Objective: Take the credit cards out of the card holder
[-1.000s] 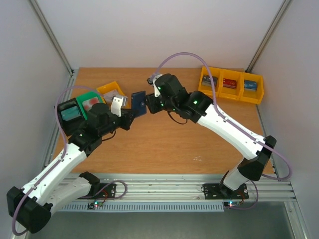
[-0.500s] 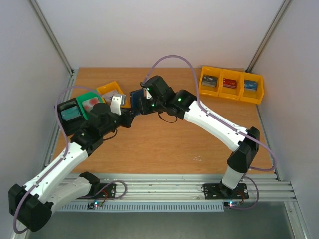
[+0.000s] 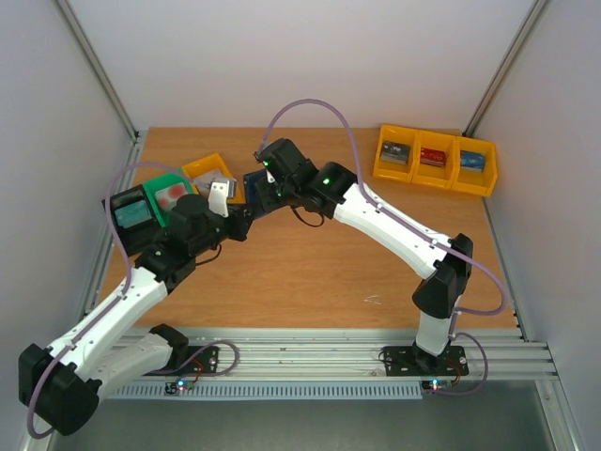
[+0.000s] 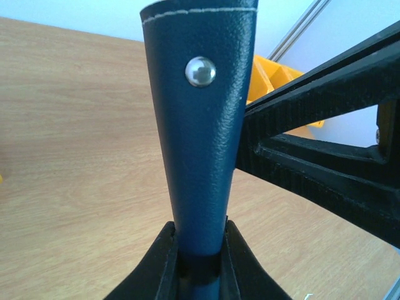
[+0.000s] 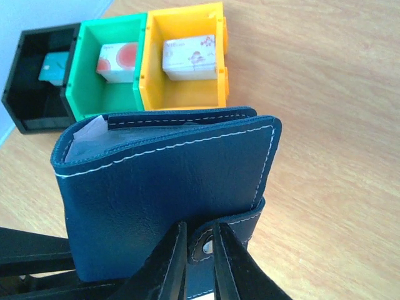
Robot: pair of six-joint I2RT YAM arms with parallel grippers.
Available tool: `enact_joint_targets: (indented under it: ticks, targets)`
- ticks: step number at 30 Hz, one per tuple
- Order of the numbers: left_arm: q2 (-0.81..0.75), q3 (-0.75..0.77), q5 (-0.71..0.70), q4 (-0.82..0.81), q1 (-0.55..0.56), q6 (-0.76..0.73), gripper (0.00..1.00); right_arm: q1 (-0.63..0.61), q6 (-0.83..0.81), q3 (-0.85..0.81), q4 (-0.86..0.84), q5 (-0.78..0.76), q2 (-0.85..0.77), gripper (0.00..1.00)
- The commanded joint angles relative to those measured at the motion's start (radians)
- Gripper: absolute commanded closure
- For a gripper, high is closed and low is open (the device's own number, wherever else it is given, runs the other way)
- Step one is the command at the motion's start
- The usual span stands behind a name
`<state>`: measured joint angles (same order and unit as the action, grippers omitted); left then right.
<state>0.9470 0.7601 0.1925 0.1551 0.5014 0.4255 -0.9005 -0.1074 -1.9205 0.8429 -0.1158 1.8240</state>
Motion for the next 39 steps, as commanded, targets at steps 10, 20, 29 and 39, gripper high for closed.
enact_joint_targets:
  ticks: [10,20,29,39]
  targets:
    - [0.008,-0.002,0.019,-0.173,0.016,-0.038,1.00,0.006,0.050,0.014,0.061,0.057,0.032,0.79]
    - [0.005,-0.013,0.036,-0.203,0.016,-0.043,1.00,0.016,0.050,0.016,0.055,0.070,0.046,0.99]
    - [-0.024,-0.013,0.062,-0.115,0.002,-0.076,1.00,0.246,-0.033,0.283,-0.003,0.217,-0.154,0.99]
    - [-0.020,0.065,0.480,-0.116,-0.037,-0.237,1.00,0.346,-0.407,0.441,-0.058,0.748,-0.407,0.65]
